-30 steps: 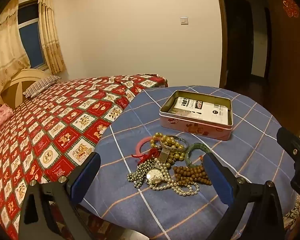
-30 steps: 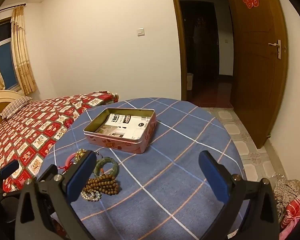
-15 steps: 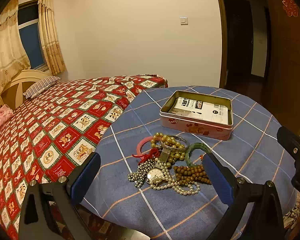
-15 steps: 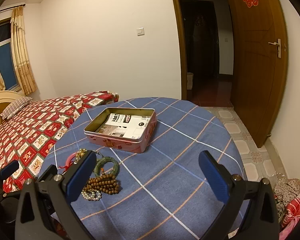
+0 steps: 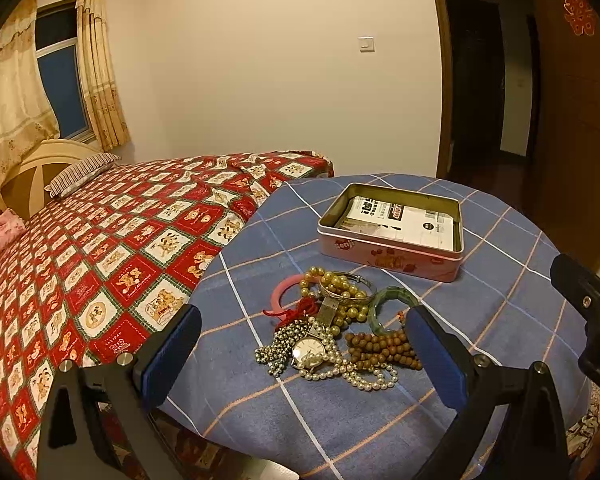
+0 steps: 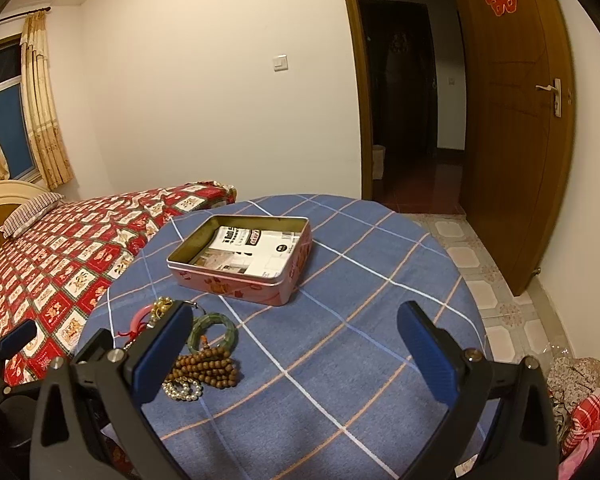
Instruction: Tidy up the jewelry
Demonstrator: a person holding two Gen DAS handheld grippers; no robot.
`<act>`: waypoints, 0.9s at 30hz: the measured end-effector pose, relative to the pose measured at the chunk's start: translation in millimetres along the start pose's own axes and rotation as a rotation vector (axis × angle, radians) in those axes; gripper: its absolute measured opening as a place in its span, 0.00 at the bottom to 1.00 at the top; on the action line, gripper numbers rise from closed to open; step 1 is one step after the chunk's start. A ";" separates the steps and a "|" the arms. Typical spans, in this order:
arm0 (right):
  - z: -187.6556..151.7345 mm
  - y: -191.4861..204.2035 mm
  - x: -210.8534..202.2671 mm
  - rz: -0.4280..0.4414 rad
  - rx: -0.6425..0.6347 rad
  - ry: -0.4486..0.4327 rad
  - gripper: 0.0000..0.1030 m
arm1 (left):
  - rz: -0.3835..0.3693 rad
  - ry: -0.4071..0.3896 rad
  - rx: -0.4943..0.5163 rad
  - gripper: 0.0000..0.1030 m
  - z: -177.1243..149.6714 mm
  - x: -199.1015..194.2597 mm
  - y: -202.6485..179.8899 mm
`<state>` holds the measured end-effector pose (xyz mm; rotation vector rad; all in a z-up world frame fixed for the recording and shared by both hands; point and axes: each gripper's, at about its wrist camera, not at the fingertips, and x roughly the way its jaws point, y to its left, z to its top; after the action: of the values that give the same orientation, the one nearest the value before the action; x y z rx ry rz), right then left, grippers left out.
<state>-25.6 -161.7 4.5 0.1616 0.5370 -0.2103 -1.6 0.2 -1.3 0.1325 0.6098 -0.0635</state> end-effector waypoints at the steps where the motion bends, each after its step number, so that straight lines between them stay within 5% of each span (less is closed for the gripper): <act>1: -0.3 0.8 -0.4 0.000 0.000 -0.001 1.00 | 0.000 0.000 0.000 0.99 0.1 0.2 -0.3; 27: 0.0 -0.9 -0.3 0.002 0.002 0.002 1.00 | -0.002 -0.004 -0.003 0.99 1.2 -1.3 1.0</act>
<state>-26.0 -162.5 4.5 0.1647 0.5384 -0.2089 -1.9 1.1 0.6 0.1285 0.6060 -0.0643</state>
